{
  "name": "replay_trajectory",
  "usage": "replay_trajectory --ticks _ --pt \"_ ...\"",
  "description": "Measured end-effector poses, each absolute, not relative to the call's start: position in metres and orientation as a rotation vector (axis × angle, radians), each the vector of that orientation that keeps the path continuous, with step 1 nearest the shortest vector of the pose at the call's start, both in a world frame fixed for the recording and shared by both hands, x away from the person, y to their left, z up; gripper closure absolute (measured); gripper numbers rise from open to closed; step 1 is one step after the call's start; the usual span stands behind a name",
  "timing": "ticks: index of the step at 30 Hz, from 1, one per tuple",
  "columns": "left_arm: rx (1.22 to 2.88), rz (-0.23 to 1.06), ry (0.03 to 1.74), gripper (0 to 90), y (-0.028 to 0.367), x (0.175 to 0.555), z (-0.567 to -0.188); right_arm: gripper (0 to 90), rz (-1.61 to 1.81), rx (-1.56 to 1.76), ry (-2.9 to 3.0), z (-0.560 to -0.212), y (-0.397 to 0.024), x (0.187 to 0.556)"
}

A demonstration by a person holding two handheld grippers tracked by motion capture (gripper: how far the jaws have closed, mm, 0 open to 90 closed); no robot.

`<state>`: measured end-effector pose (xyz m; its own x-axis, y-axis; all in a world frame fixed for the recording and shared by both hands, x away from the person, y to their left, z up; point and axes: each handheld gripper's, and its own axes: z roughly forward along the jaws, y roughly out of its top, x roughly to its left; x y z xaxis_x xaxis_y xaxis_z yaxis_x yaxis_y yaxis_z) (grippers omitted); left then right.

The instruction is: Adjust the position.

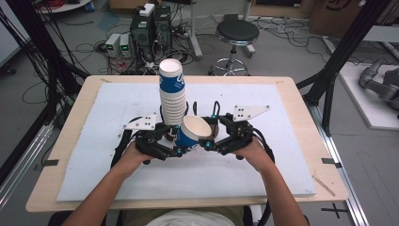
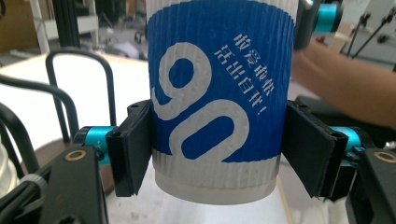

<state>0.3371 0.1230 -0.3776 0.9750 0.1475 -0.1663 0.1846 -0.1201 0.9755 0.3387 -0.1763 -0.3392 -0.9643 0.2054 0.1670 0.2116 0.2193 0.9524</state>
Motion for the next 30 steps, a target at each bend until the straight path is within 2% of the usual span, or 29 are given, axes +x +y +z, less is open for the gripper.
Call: replay_trajectory --ticks 25,30 --pt "1.557 -0.03 0.264 29.3 0.117 0.333 -0.38 15.6 -2.066 -0.445 -2.27 -0.348 -0.161 0.337" --pt "1.528 -0.036 0.269 29.3 0.116 0.332 -0.381 18.7 -2.083 -0.453 -2.237 -0.349 -0.159 0.337"
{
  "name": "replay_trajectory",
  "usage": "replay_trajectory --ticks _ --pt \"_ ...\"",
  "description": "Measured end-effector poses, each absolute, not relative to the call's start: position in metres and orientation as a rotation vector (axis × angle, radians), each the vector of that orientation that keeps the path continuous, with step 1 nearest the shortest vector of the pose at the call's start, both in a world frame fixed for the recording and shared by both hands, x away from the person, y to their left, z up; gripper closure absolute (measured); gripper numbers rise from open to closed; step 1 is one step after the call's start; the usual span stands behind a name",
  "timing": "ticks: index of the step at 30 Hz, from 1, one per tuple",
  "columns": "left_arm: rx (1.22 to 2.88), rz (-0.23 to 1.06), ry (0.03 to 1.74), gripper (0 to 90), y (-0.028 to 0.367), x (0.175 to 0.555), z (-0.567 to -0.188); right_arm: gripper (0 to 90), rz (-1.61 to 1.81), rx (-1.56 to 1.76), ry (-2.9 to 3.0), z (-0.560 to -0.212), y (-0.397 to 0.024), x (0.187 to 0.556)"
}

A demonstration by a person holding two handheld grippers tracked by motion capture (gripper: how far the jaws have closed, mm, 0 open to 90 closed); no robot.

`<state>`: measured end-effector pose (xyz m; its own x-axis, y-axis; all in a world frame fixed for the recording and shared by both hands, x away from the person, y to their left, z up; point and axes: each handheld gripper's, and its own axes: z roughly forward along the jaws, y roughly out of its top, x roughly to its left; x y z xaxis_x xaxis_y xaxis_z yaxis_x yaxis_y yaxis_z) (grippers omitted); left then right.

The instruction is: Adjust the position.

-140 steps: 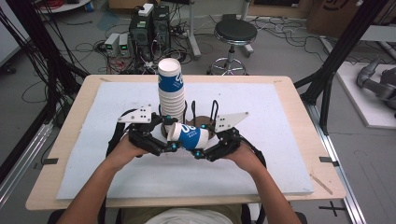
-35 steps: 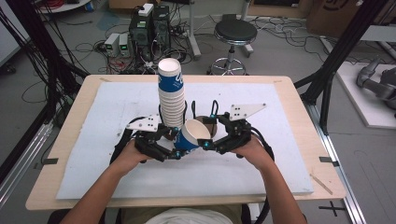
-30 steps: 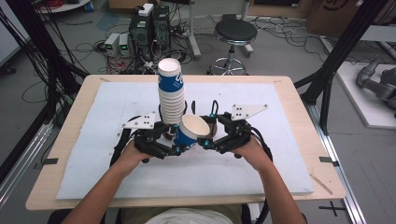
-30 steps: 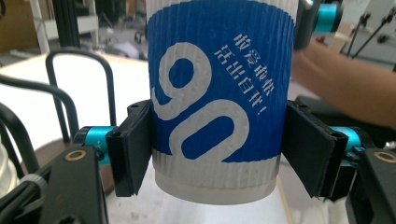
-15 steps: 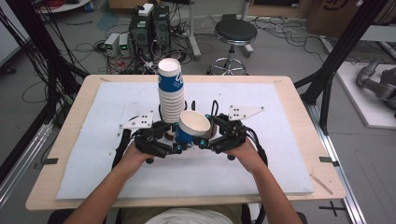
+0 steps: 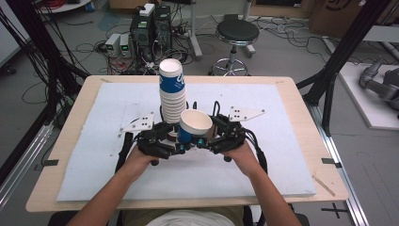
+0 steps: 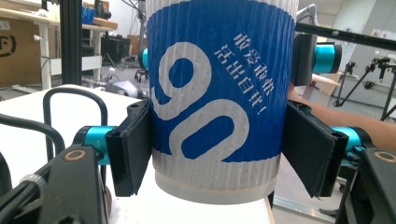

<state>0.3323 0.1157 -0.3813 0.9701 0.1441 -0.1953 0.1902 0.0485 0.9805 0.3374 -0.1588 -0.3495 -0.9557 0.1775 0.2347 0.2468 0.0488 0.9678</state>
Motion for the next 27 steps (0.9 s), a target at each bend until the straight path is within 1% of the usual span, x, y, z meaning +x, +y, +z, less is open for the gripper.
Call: replay_trajectory --ticks 4,5,12,13,15,16,19,20,21,27 --pt "1.53 -0.04 0.269 29.2 0.112 0.331 -0.384 19.5 -2.107 -0.453 -2.204 -0.35 -0.158 0.338" --pt "1.532 -0.044 0.265 29.2 0.112 0.331 -0.384 23.2 -2.11 -0.443 -2.211 -0.35 -0.158 0.338" --pt "1.561 -0.046 0.274 29.4 0.111 0.331 -0.385 26.7 -2.087 -0.426 -2.251 -0.35 -0.158 0.338" --pt "1.574 -0.038 0.283 28.0 0.111 0.331 -0.385 26.9 -2.067 -0.431 -2.282 -0.35 -0.159 0.338" --pt "1.602 -0.015 0.305 19.1 0.112 0.332 -0.384 27.3 -2.058 -0.441 -2.312 -0.349 -0.161 0.338" --pt "1.614 -0.004 0.32 16.8 0.113 0.332 -0.384 27.5 -2.054 -0.445 -2.329 -0.348 -0.163 0.338" --pt "1.645 0.037 0.327 16.4 0.117 0.332 -0.383 27.5 -2.048 -0.461 -2.38 -0.346 -0.165 0.339" --pt "1.67 0.071 0.325 15.9 0.12 0.333 -0.382 27.5 -2.038 -0.471 -2.429 -0.344 -0.168 0.338" --pt "1.67 0.071 0.325 15.7 0.12 0.333 -0.382 27.5 -2.04 -0.466 -2.455 -0.343 -0.17 0.339" --pt "1.692 0.162 0.352 14.2 0.133 0.333 -0.379 27.5 -2.041 -0.504 -2.554 -0.338 -0.179 0.339"
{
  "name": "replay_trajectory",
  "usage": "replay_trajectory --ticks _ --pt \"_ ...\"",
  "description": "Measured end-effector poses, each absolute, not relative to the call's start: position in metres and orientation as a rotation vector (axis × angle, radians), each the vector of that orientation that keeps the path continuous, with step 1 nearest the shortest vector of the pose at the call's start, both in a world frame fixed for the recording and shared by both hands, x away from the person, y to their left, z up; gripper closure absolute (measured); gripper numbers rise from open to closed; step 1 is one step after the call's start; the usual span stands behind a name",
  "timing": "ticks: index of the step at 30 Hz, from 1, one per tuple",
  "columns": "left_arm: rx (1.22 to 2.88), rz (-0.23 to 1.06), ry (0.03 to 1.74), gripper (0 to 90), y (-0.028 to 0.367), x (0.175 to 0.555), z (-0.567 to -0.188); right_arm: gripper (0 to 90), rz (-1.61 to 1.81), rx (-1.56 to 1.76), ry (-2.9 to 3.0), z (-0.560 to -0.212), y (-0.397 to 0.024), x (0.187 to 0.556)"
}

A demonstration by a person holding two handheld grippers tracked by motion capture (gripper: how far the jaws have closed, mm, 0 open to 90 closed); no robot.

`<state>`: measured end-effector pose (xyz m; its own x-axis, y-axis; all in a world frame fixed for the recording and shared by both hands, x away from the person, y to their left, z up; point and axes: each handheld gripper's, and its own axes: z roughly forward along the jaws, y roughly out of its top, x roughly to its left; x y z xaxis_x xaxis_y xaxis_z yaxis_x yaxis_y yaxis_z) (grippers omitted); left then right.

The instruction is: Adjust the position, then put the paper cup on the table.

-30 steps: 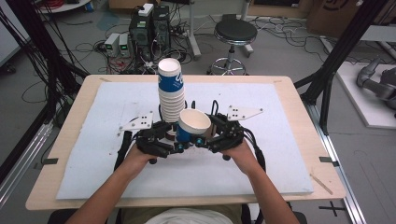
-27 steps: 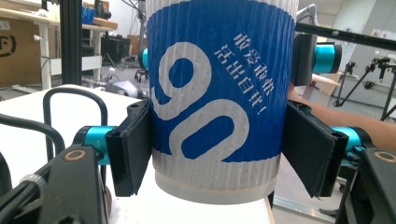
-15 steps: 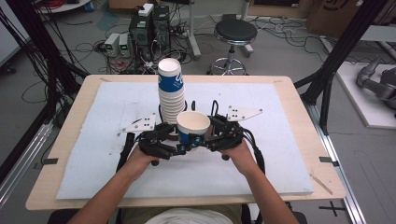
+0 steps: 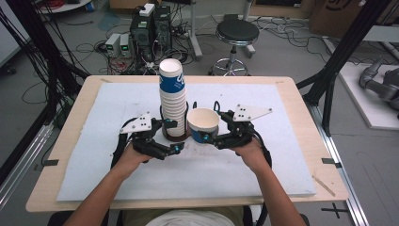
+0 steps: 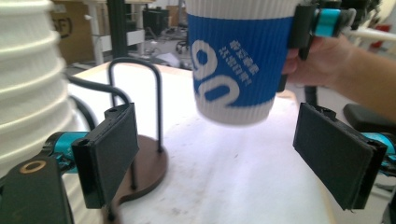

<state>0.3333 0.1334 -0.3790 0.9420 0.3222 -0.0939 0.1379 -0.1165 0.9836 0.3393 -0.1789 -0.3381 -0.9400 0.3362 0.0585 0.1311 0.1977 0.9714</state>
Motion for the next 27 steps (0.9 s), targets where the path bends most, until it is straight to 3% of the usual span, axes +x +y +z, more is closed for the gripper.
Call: replay_trajectory --ticks 27 --pt "1.628 0.256 0.474 14.3 0.185 0.34 -0.375 27.8 1.666 0.583 2.156 -0.322 -0.23 0.346"
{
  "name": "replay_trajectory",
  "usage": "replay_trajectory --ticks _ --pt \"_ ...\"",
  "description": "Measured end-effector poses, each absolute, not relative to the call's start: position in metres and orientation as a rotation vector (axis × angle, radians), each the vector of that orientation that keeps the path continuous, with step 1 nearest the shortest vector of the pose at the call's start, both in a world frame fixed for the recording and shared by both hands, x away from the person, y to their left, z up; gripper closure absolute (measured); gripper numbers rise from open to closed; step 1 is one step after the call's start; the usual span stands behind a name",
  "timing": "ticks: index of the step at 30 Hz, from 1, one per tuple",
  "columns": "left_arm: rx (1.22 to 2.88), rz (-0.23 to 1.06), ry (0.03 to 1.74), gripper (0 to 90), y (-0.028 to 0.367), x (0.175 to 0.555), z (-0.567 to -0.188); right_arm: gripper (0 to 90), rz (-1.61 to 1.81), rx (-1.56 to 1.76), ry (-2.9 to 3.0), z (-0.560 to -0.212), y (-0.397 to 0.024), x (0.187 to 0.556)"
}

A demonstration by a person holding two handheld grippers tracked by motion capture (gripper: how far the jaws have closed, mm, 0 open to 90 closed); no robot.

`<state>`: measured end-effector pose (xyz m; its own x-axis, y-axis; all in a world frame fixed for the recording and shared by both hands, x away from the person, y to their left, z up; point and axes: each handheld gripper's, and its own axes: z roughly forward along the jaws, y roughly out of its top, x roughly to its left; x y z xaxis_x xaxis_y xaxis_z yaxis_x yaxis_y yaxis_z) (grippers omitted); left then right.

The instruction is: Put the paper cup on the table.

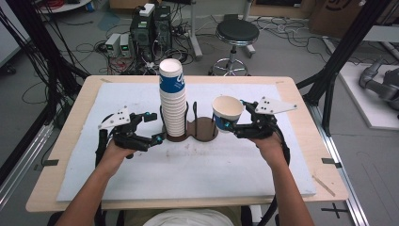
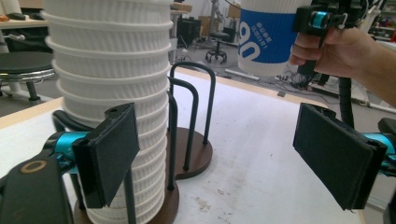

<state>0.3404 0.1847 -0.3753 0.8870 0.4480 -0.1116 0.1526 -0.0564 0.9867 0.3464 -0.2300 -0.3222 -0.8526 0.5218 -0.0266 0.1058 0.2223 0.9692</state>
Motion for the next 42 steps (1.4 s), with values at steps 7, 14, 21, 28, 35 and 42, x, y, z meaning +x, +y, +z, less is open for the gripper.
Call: replay_trajectory --ticks 7,14,21,28,35,42 --pt "1.632 0.292 0.498 14.3 0.196 0.342 -0.375 27.8 1.623 0.603 2.12 -0.32 -0.241 0.348" --pt "1.599 0.354 0.566 14.3 0.218 0.344 -0.375 27.8 1.584 0.668 2.054 -0.324 -0.261 0.351" --pt "1.578 0.425 0.646 14.3 0.238 0.349 -0.381 27.7 1.538 0.794 1.938 -0.332 -0.286 0.36" --pt "1.591 0.471 0.696 14.3 0.247 0.351 -0.386 27.6 1.379 1.009 1.896 -0.363 -0.302 0.39" --pt "1.61 0.466 0.716 14.3 0.247 0.352 -0.389 27.4 1.326 1.183 1.893 -0.398 -0.303 0.418" --pt "1.607 0.464 0.726 14.3 0.249 0.352 -0.391 27.0 1.316 1.266 1.89 -0.419 -0.304 0.422"
